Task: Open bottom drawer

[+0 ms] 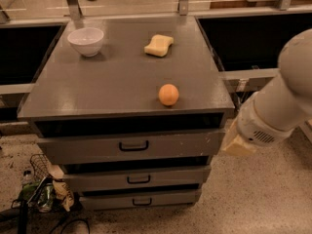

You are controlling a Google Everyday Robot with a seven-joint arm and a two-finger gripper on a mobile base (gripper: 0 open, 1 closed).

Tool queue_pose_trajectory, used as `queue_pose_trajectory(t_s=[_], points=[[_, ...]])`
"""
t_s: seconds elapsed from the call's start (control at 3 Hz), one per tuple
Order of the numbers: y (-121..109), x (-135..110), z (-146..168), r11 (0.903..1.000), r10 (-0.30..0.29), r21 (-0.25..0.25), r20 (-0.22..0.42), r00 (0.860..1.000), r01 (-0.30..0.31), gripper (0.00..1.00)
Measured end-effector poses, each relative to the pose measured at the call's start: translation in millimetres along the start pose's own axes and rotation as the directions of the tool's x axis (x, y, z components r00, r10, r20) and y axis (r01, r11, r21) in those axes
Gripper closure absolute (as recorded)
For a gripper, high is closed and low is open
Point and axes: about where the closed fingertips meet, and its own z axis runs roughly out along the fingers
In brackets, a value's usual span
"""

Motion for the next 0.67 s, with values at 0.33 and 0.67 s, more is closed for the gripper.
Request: queue_pose_trajectory(t_s=[0.33,0.67], points=[[9,5,51,0.9986,-0.008,-0.052,-0.049,0.999,0.005,1.0],[18,8,107,0.9938,-0.032,-0.109,-0.107,0.994,0.021,1.0]])
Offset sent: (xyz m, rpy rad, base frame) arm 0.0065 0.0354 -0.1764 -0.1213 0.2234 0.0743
